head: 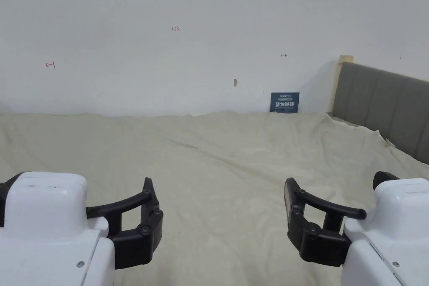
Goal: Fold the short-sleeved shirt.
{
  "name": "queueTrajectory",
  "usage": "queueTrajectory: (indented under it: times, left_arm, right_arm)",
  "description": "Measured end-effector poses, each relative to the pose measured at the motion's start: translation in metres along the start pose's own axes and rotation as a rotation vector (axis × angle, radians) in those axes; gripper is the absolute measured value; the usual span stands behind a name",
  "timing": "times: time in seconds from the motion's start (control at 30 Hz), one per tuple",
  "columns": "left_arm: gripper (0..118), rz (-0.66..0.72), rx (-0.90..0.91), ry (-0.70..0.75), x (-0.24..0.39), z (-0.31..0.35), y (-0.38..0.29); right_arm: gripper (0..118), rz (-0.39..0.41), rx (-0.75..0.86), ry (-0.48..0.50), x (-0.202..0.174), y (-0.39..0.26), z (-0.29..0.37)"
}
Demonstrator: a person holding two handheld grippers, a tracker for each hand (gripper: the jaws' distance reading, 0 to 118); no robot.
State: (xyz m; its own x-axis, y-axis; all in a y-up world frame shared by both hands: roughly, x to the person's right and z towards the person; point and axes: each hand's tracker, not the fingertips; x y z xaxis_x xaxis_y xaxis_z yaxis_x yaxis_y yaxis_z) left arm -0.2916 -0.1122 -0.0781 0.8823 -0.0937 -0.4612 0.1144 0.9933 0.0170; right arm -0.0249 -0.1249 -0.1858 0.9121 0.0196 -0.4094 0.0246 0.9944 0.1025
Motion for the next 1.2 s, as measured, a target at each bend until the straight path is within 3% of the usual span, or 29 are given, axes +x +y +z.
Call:
queueTrajectory:
  times: [0.1, 0.37, 0.57, 0.8, 0.93, 1.2]
  left_arm:
    - [118, -0.031, -0.059, 0.11, 0.006, -0.006, -0.003]
    - [118, 0.127, -0.108, -0.012, -0.004, -0.018, -0.003]
    - [118, 0.006, 0.029, 0.074, 0.003, -0.011, -0.008]
    - [118, 0.039, -0.033, 0.049, 0.004, -0.01, -0.004]
    - [118, 0.061, -0.16, 0.05, 0.006, -0.004, -0.004]
    - [118, 0.089, -0.154, 0.049, 0.007, 0.0, -0.007]
  right_arm:
    - [113, -0.001, -0.034, -0.002, 0.0, 0.001, -0.005]
    - [113, 0.008, -0.061, -0.014, -0.003, 0.0, -0.014]
    - [113, 0.03, -0.077, -0.006, -0.006, -0.004, -0.016]
    - [113, 0.01, -0.083, 0.0, -0.006, -0.006, -0.017]
    - [113, 0.006, -0.089, 0.003, -0.006, -0.007, -0.016]
    - [113, 0.001, -0.094, 0.005, -0.007, -0.01, -0.016]
